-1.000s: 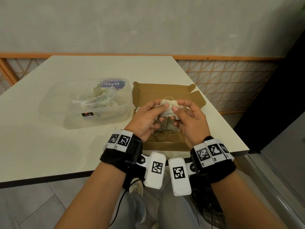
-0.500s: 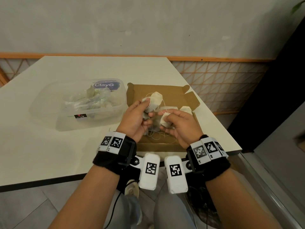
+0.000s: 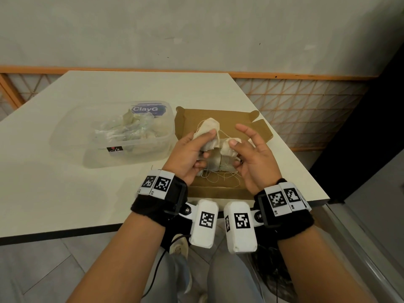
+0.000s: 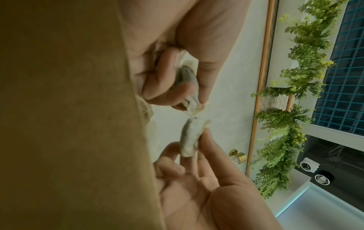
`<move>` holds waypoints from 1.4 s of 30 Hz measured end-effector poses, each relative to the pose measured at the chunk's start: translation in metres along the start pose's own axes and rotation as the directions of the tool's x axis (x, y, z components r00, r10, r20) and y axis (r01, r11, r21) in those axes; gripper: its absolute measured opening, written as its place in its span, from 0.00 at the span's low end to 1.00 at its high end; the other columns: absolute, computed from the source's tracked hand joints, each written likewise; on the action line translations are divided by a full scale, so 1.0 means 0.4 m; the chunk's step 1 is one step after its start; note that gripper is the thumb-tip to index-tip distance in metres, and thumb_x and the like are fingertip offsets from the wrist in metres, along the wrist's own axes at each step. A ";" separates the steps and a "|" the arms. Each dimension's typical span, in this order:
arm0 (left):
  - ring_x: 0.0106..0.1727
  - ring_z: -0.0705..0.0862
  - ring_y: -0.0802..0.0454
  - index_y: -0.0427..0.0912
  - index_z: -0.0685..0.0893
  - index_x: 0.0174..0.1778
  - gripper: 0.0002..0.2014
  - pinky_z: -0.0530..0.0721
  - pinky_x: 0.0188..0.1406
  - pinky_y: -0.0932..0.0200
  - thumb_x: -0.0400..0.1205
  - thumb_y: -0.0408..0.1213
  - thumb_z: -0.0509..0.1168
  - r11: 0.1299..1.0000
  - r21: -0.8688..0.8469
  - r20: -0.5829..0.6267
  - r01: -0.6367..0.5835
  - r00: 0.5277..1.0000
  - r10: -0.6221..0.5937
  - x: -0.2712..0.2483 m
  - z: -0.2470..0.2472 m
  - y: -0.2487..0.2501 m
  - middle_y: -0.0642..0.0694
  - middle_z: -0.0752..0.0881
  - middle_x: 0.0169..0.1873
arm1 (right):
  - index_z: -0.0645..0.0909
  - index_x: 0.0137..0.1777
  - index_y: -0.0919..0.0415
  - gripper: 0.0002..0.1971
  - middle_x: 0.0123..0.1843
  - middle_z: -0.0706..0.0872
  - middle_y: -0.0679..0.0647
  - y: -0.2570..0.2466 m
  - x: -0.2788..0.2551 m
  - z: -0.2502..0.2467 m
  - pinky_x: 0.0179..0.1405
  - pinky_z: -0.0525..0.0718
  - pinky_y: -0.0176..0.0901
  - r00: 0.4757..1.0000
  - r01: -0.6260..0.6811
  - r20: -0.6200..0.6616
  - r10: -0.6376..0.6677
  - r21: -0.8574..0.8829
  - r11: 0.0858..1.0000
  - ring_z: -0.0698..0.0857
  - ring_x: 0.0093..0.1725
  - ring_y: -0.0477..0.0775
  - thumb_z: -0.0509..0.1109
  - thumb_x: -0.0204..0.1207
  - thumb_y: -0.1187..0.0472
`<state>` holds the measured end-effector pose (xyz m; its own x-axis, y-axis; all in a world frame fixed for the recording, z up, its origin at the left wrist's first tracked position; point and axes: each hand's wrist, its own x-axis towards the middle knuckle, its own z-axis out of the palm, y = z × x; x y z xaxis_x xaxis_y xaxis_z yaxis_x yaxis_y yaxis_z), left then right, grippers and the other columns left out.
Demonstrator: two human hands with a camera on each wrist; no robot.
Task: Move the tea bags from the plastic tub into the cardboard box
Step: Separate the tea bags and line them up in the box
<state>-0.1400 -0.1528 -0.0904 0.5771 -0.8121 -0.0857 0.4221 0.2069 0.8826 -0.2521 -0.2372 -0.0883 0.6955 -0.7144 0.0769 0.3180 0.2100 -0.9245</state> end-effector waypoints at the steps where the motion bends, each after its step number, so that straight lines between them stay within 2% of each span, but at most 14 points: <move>1: 0.18 0.67 0.62 0.46 0.78 0.43 0.04 0.59 0.10 0.72 0.80 0.38 0.68 1.000 0.017 -0.003 -0.003 1.000 0.003 0.000 0.000 -0.001 0.52 0.77 0.29 | 0.78 0.57 0.50 0.16 0.29 0.82 0.45 -0.001 -0.002 -0.001 0.27 0.68 0.33 1.000 0.015 0.007 -0.015 0.026 1.000 0.75 0.35 0.44 0.65 0.76 0.71; 4: 0.16 0.64 0.63 0.45 0.78 0.45 0.06 0.58 0.10 0.71 0.80 0.40 0.68 0.998 0.064 -0.026 0.002 1.000 0.000 0.004 0.000 -0.004 0.51 0.76 0.30 | 0.81 0.51 0.54 0.11 0.34 0.84 0.50 0.000 -0.007 -0.001 0.22 0.69 0.30 0.999 0.038 -0.014 -0.037 0.058 0.998 0.74 0.33 0.45 0.66 0.76 0.70; 8: 0.18 0.66 0.62 0.44 0.78 0.42 0.05 0.59 0.10 0.71 0.81 0.37 0.67 0.998 0.059 -0.022 0.031 0.999 -0.029 0.004 0.002 -0.003 0.50 0.77 0.30 | 0.84 0.46 0.63 0.05 0.36 0.88 0.51 0.005 -0.005 0.002 0.27 0.77 0.31 0.998 0.017 -0.057 -0.015 0.039 0.999 0.80 0.33 0.45 0.69 0.73 0.71; 14: 0.20 0.71 0.61 0.42 0.73 0.37 0.08 0.60 0.11 0.71 0.83 0.32 0.58 0.996 -0.082 0.046 0.022 0.999 -0.019 -0.003 0.002 0.013 0.51 0.76 0.26 | 0.83 0.50 0.61 0.17 0.39 0.87 0.52 0.005 -0.006 0.000 0.35 0.82 0.33 0.998 0.006 -0.065 -0.006 0.000 1.000 0.84 0.34 0.44 0.65 0.71 0.81; 18: 0.16 0.66 0.63 0.44 0.72 0.34 0.11 0.55 0.12 0.71 0.83 0.31 0.60 0.996 -0.087 0.068 -0.010 0.998 0.016 -0.009 0.004 0.012 0.54 0.76 0.22 | 0.83 0.48 0.60 0.11 0.42 0.86 0.54 0.005 -0.004 0.005 0.33 0.81 0.33 0.994 0.004 -0.113 0.000 0.032 0.999 0.84 0.36 0.47 0.65 0.76 0.75; 23: 0.15 0.65 0.63 0.41 0.78 0.39 0.05 0.58 0.10 0.72 0.81 0.31 0.65 0.998 0.061 0.097 0.000 0.995 -0.006 -0.008 0.006 0.000 0.52 0.78 0.24 | 0.84 0.41 0.59 0.06 0.40 0.88 0.54 0.007 -0.002 0.007 0.34 0.82 0.36 0.989 -0.014 -0.150 0.015 0.004 1.000 0.85 0.38 0.49 0.67 0.78 0.64; 27: 0.16 0.66 0.63 0.42 0.81 0.43 0.02 0.61 0.10 0.72 0.79 0.33 0.68 0.979 0.202 0.089 -0.004 0.996 -0.014 -0.009 0.008 -0.005 0.53 0.79 0.23 | 0.83 0.36 0.58 0.07 0.31 0.84 0.52 0.013 0.004 0.005 0.25 0.75 0.33 0.979 -0.006 -0.206 -0.004 -0.047 0.999 0.80 0.29 0.45 0.70 0.76 0.62; 30: 0.18 0.68 0.62 0.43 0.83 0.44 0.02 0.62 0.11 0.72 0.78 0.35 0.70 0.974 0.225 0.075 -0.008 0.997 -0.009 -0.006 0.005 -0.008 0.51 0.79 0.26 | 0.85 0.39 0.60 0.06 0.28 0.83 0.51 0.015 0.007 0.005 0.25 0.74 0.33 0.982 0.004 -0.186 -0.018 -0.074 0.997 0.77 0.27 0.45 0.69 0.77 0.63; 32: 0.19 0.68 0.61 0.44 0.84 0.43 0.03 0.62 0.11 0.71 0.78 0.38 0.70 0.976 0.219 0.060 -0.015 0.998 0.001 -0.005 0.005 -0.009 0.50 0.78 0.27 | 0.86 0.45 0.60 0.05 0.38 0.87 0.53 0.016 0.004 0.003 0.30 0.78 0.34 0.993 -0.002 -0.120 -0.008 -0.087 0.996 0.81 0.34 0.47 0.73 0.73 0.60; 34: 0.20 0.67 0.60 0.46 0.84 0.42 0.04 0.61 0.12 0.71 0.79 0.41 0.70 0.975 0.222 0.027 -0.018 1.000 0.012 -0.001 0.003 -0.011 0.51 0.77 0.26 | 0.84 0.55 0.61 0.21 0.49 0.88 0.55 0.021 0.001 -0.003 0.38 0.81 0.38 0.998 0.003 -0.061 -0.012 -0.153 0.988 0.84 0.44 0.50 0.78 0.64 0.52; 35: 0.20 0.67 0.60 0.47 0.85 0.41 0.05 0.61 0.12 0.70 0.79 0.43 0.70 0.975 0.220 0.010 -0.015 1.000 0.013 0.001 0.002 -0.012 0.52 0.77 0.24 | 0.83 0.58 0.61 0.25 0.52 0.88 0.56 0.025 0.001 -0.003 0.40 0.81 0.38 0.999 0.015 -0.039 -0.023 -0.201 0.979 0.84 0.47 0.50 0.79 0.62 0.52; 36: 0.20 0.67 0.60 0.46 0.85 0.41 0.06 0.61 0.12 0.70 0.79 0.44 0.69 0.977 0.214 0.000 -0.011 1.000 0.011 0.004 0.001 -0.014 0.51 0.76 0.24 | 0.83 0.58 0.60 0.22 0.52 0.88 0.57 0.028 0.001 -0.004 0.41 0.81 0.37 0.998 0.040 -0.033 -0.049 -0.239 0.970 0.85 0.46 0.47 0.79 0.64 0.56; 39: 0.18 0.65 0.61 0.46 0.85 0.40 0.08 0.59 0.11 0.71 0.81 0.44 0.67 0.984 0.178 -0.003 -0.019 1.000 0.020 0.004 0.004 -0.014 0.51 0.77 0.25 | 0.86 0.47 0.56 0.09 0.38 0.88 0.50 0.031 0.003 0.000 0.34 0.79 0.34 0.985 0.088 -0.130 -0.118 -0.213 0.973 0.82 0.34 0.42 0.73 0.71 0.69; 42: 0.15 0.66 0.63 0.46 0.83 0.38 0.07 0.59 0.10 0.72 0.82 0.40 0.66 0.992 0.116 -0.031 -0.050 0.998 0.054 0.000 0.005 -0.008 0.54 0.78 0.23 | 0.86 0.45 0.58 0.07 0.33 0.86 0.50 0.025 0.003 -0.004 0.31 0.76 0.31 0.979 0.103 -0.164 -0.124 -0.127 0.987 0.81 0.32 0.42 0.68 0.76 0.69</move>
<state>-0.1428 -0.1548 -0.0923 0.6205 -0.7825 -0.0520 0.3090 0.1830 0.9333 -0.2492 -0.2370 -0.0982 0.5354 -0.8348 0.1282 0.3036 0.0486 -0.9516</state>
